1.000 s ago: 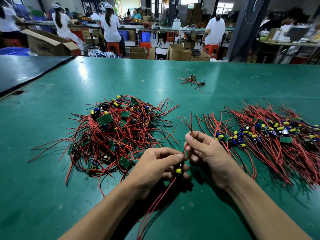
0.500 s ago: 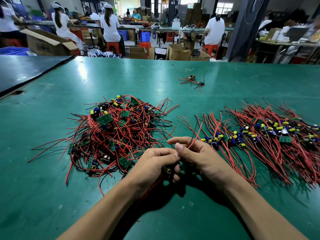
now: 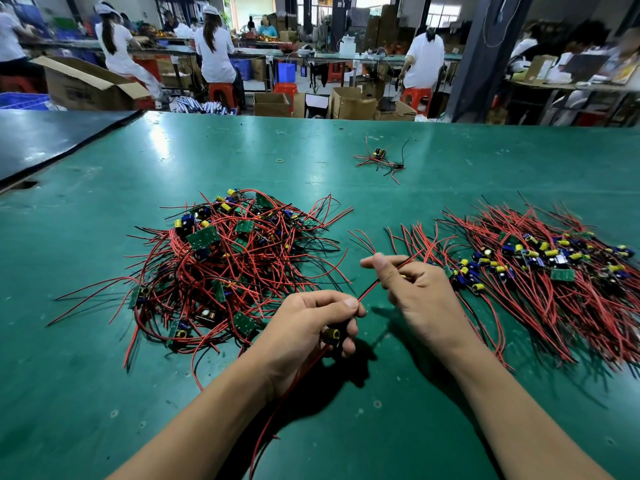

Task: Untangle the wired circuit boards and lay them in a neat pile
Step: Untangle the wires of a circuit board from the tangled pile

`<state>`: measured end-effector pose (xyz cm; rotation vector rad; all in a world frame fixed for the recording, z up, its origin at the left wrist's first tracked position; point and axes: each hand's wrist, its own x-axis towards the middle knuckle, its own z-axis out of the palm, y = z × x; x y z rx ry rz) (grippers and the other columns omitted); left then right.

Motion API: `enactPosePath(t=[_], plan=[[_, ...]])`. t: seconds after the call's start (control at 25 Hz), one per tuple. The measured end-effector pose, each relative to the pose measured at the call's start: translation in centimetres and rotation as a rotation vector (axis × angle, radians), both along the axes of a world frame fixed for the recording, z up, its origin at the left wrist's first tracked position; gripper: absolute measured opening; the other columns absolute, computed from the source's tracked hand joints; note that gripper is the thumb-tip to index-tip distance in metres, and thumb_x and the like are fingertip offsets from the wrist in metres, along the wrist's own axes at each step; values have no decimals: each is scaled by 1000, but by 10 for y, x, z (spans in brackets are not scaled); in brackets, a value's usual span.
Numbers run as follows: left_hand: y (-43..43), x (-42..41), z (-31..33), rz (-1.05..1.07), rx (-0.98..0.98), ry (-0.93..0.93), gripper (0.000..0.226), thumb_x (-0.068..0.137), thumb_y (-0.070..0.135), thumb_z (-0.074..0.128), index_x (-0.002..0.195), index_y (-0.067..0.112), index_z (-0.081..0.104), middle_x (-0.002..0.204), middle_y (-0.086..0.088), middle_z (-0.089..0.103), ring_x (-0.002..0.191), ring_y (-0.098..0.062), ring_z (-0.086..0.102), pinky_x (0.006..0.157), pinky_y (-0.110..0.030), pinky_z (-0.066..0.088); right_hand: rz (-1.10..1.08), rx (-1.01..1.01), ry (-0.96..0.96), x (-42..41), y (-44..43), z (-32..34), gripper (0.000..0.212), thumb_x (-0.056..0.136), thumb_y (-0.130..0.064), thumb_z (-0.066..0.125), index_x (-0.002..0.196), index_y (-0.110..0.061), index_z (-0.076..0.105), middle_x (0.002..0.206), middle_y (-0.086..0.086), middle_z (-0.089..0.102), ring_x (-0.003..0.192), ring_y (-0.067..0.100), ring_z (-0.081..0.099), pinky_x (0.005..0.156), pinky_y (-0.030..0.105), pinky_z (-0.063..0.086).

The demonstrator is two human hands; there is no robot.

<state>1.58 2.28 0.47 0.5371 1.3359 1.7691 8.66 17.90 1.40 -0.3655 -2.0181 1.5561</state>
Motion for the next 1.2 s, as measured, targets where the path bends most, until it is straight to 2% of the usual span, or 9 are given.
enactPosePath(t=[0.2, 0.36, 0.44, 0.56, 0.68, 0.76, 0.92, 1.08, 1.2], plan=[[1, 4, 1, 43, -25, 92, 14, 93, 11, 60, 83, 2, 66, 60, -7, 56, 46, -20, 53, 49, -23, 45, -149, 77, -44, 0, 9, -10, 40, 90, -55, 54, 87, -25, 80, 59, -13, 53, 52, 6, 39, 49, 19, 29], [4, 4, -2, 123, -31, 87, 17, 94, 11, 59, 83, 2, 68, 57, -8, 52, 43, -21, 53, 47, -23, 44, 61, -352, -101, -3, 1, -10, 43, 80, -58, 65, 91, -19, 80, 61, -3, 49, 41, 7, 36, 40, 19, 24], [5, 5, -3, 145, -21, 71, 18, 94, 14, 60, 83, 3, 70, 55, -8, 51, 42, -21, 53, 45, -24, 45, 251, -467, -168, -2, -6, -13, 42, 79, -49, 73, 98, -11, 77, 65, 5, 57, 45, 14, 46, 43, 21, 37], [5, 4, -5, 155, -29, 70, 21, 94, 15, 60, 78, 7, 70, 53, -8, 50, 43, -22, 54, 45, -24, 45, 387, -616, -148, 0, -16, -14, 33, 84, -26, 76, 102, 2, 72, 82, 23, 65, 59, 29, 62, 52, 36, 55], [5, 4, -6, 136, -41, 109, 22, 94, 15, 60, 76, 6, 70, 52, -8, 49, 43, -22, 54, 46, -24, 45, 255, -565, -118, 0, -14, -12, 32, 77, -26, 78, 98, -2, 75, 63, 6, 63, 51, 14, 58, 47, 25, 50], [5, 5, -5, 132, -38, 125, 23, 93, 15, 61, 74, 7, 70, 52, -7, 49, 42, -22, 53, 46, -23, 44, 134, -451, -96, -1, -11, -12, 33, 76, -33, 77, 94, -6, 77, 47, -9, 53, 37, 2, 43, 38, 14, 36], [4, 6, -4, 125, -53, 186, 22, 93, 16, 61, 75, 5, 69, 53, -6, 50, 44, -22, 54, 47, -22, 43, -61, -402, -1, -6, 2, -13, 20, 90, -29, 70, 79, -14, 77, 45, -5, 33, 36, 7, 25, 39, 18, 20], [3, 7, -3, 115, -71, 240, 24, 93, 18, 62, 79, 0, 68, 54, -8, 50, 47, -23, 55, 50, -25, 41, -95, -584, 9, -8, 5, -8, 41, 100, -34, 58, 69, -13, 75, 54, -6, 39, 37, 6, 26, 37, 18, 22], [2, 8, -2, 106, -73, 259, 25, 93, 18, 62, 80, -2, 67, 54, -9, 51, 48, -23, 56, 51, -24, 42, 16, -915, 27, -5, 7, 0, 47, 100, -34, 54, 63, -12, 73, 56, -5, 41, 35, 5, 27, 34, 17, 23]])
